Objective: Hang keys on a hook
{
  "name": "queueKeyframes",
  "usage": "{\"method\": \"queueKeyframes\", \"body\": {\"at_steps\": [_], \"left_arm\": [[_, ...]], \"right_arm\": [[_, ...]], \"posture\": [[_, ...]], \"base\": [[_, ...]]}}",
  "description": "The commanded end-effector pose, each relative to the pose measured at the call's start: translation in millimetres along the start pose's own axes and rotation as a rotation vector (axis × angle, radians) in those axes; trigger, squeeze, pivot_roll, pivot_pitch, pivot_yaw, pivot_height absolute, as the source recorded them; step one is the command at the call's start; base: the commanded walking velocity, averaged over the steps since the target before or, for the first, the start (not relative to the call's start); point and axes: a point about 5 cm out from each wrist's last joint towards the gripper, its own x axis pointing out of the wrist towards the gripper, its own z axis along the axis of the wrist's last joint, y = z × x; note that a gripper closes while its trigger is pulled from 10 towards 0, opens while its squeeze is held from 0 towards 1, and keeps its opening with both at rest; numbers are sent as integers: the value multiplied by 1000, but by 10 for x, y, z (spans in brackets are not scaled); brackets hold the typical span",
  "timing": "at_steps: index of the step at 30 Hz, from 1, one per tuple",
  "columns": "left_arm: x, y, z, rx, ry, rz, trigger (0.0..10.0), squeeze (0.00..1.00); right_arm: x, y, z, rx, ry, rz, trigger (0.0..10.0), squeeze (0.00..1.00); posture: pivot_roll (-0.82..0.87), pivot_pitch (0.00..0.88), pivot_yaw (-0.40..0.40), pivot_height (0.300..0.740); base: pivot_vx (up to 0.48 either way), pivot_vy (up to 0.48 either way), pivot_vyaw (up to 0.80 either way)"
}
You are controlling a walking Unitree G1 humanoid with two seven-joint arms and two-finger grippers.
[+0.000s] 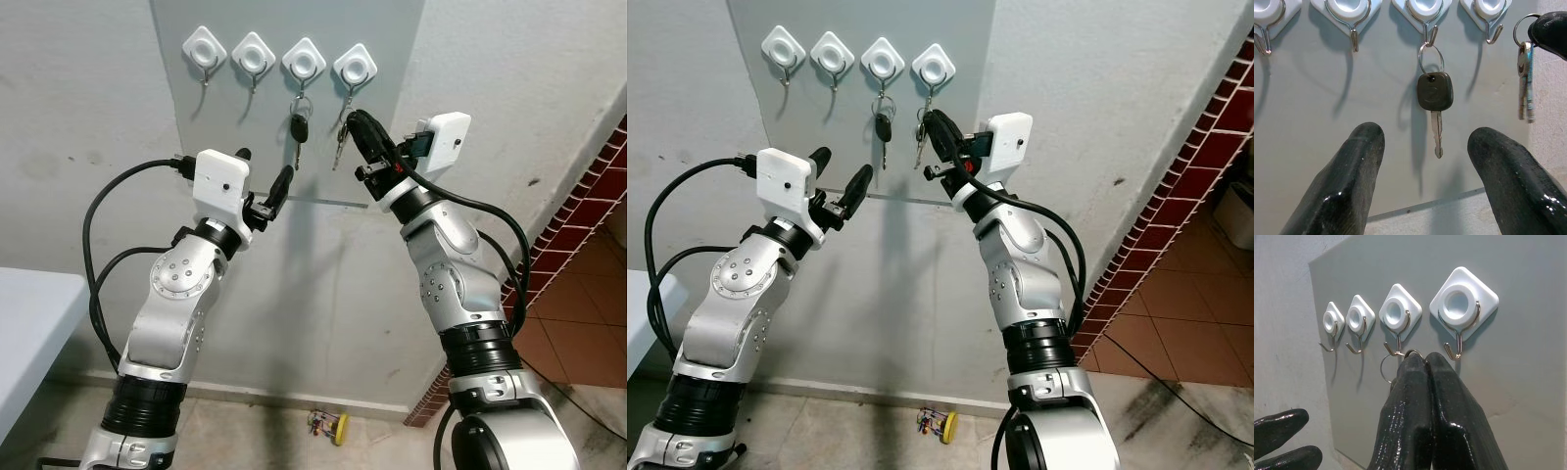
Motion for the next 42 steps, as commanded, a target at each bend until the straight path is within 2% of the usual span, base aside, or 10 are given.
{"method": "queueKeyframes", "body": {"at_steps": [1, 13, 15, 17, 36, 42], "left_arm": [[11, -15, 67, 1, -20, -16, 10000, 0], [11, -15, 67, 1, -20, -16, 10000, 0], [4, -33, 84, -4, -29, -15, 10000, 0], [-5, -34, 90, -5, -32, -11, 10000, 0], [-27, 42, 90, -6, -31, 18, 10000, 0], [-30, 80, 87, -2, -30, 33, 10000, 0]], "right_arm": [[44, -4, 81, -2, -31, 4, 10000, 0], [44, -4, 81, -2, -31, 4, 10000, 0], [189, -56, 206, 57, -79, -36, 10000, 0], [234, -69, 250, 87, -97, -42, 10000, 0], [91, -26, 132, 76, -80, 13, 10000, 0], [89, -27, 98, 111, -59, -8, 10000, 0]], "posture": [[-104, 0, -44, 724], [-104, 0, -44, 724], [-87, 0, -57, 724], [-83, 0, -58, 724], [-92, 0, -52, 724], [-91, 0, -54, 724]], "base": [[0, 0, 0], [0, 0, 0], [0, 0, 0], [0, 0, 0], [0, 0, 0], [0, 0, 0]]}}
